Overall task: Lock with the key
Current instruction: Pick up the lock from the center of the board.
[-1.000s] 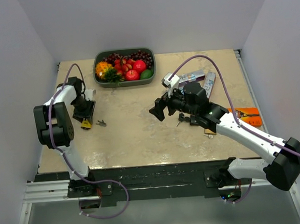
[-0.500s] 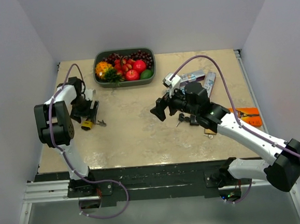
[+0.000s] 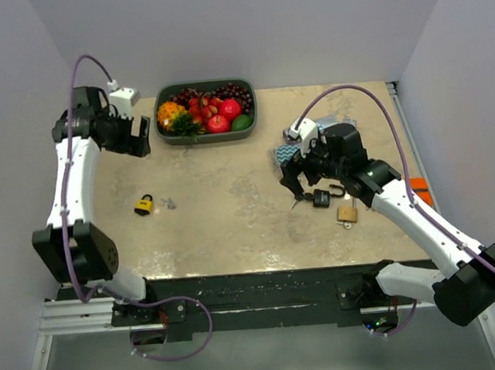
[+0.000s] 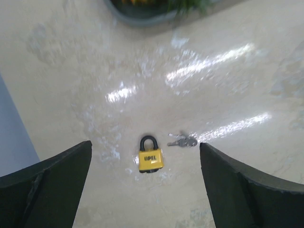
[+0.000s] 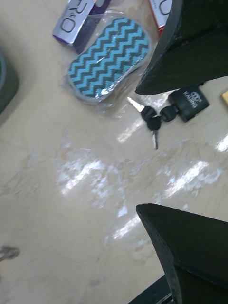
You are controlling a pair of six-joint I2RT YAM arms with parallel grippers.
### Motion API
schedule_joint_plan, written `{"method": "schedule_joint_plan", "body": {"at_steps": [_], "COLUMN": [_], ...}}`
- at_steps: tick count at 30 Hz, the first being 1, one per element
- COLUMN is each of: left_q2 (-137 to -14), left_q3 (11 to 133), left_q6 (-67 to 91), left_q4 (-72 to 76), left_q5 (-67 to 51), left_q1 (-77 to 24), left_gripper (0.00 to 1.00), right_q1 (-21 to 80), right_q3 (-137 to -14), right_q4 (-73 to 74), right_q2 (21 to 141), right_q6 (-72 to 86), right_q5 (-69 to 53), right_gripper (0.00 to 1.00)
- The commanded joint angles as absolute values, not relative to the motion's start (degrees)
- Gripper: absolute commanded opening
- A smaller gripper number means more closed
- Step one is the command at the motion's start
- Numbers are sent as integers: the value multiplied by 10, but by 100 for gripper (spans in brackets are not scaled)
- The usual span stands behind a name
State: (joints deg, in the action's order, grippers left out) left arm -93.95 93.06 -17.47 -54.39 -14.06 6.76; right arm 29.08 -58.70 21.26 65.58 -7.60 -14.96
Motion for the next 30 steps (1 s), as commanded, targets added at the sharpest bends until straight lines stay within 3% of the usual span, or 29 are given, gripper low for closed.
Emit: {"method": "schedule_joint_plan", "body": {"at_steps": [1, 10, 30], "left_q2": [-829, -728, -703], "left_q3": [911, 778, 755], "left_q6": [-172, -115, -173], "left_q4": [-462, -347, -330], "left_q5": [-260, -399, -505], "left_q1": [73, 73, 72], "left_gripper": [99, 99, 99], "right_q1": [261, 162, 126], "right_q3": [-592, -580, -577], "right_q4": [344, 447, 364], "right_q2": [662, 729, 928], "right_q6": [-198, -381, -548], "right_q5": [-185, -195, -160], "right_gripper": [99, 99, 96]}}
